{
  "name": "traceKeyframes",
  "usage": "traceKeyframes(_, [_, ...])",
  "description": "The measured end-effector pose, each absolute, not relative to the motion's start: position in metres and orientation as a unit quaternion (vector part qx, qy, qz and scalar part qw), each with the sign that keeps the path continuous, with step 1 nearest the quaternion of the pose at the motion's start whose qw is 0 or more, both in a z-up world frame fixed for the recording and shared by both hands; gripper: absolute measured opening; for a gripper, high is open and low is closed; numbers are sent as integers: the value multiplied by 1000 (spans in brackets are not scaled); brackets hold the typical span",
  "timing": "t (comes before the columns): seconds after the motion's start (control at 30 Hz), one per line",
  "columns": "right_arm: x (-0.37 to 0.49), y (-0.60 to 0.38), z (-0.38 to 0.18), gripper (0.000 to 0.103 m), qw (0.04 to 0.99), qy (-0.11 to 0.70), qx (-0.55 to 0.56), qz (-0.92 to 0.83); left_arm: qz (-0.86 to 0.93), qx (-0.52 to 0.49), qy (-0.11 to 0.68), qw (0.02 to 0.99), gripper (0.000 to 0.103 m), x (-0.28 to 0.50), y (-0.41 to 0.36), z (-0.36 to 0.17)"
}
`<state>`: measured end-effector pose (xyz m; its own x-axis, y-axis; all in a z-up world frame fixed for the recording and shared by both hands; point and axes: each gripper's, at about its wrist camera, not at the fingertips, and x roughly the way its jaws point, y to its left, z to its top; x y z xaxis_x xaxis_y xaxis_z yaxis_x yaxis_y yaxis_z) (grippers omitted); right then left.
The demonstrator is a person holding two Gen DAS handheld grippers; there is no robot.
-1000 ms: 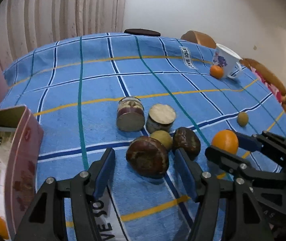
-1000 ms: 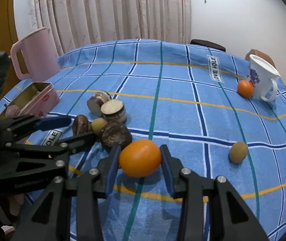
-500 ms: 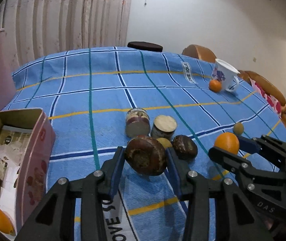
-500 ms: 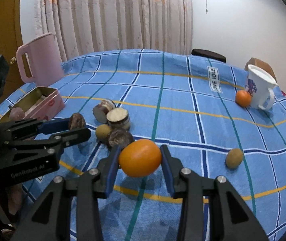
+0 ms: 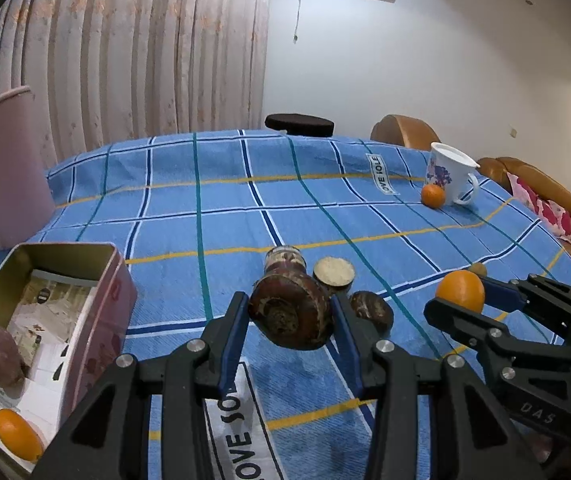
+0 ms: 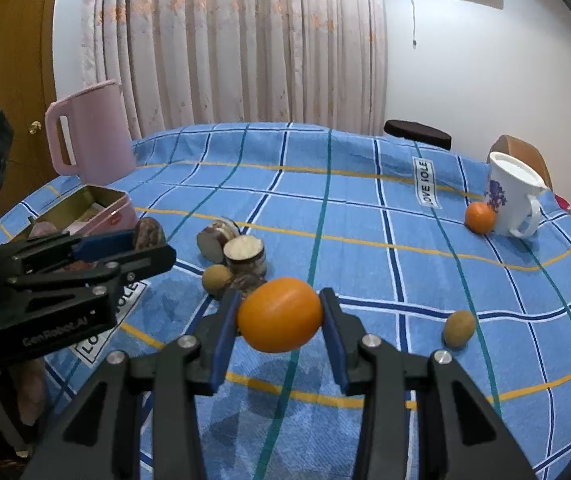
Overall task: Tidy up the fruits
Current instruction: 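Lift both held fruits and carry them toward the tin box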
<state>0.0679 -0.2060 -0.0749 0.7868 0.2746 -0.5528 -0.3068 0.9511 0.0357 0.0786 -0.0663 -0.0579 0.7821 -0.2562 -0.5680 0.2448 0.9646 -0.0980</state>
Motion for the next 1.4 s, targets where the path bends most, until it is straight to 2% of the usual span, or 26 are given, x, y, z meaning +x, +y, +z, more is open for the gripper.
traceKeyframes(1.4, [51,-216,-63,42,961,229,-13,154,-105,13,223,969,44,53,-68,-43])
